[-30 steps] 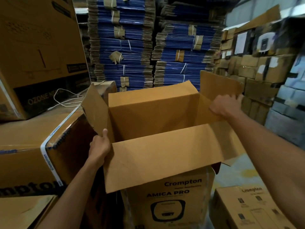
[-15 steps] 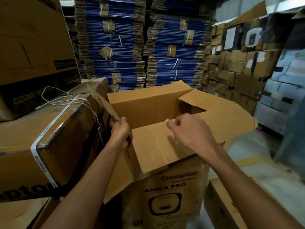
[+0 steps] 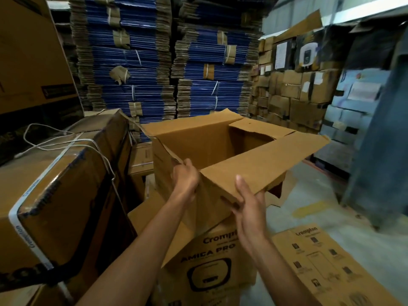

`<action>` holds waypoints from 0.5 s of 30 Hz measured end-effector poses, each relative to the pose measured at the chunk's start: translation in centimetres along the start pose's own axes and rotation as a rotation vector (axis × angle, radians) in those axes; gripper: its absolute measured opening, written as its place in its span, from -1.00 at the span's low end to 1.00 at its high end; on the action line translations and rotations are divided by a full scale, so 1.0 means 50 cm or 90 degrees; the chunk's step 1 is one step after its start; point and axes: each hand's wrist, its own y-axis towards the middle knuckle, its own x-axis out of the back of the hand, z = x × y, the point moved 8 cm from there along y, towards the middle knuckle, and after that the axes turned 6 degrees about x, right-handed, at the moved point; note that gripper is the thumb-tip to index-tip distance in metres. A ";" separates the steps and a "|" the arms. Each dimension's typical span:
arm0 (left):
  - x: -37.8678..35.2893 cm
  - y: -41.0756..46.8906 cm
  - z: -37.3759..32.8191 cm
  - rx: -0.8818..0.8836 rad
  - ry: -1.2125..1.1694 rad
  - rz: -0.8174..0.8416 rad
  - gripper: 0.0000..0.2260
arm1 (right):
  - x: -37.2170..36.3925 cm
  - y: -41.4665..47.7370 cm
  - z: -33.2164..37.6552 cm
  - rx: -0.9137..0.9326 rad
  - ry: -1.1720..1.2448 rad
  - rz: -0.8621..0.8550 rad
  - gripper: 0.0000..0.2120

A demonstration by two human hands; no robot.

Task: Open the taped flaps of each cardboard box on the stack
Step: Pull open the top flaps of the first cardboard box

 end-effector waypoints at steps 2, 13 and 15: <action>-0.001 -0.022 -0.005 -0.028 0.044 0.017 -0.67 | -0.026 0.033 0.055 0.002 -0.053 0.035 -0.72; 0.057 -0.052 -0.064 -0.139 0.166 0.086 -0.62 | -0.177 0.089 0.201 0.006 -0.160 0.251 -0.81; 0.065 -0.052 -0.069 -0.159 0.179 0.073 -0.66 | -0.189 0.095 0.213 0.034 -0.239 0.253 -0.89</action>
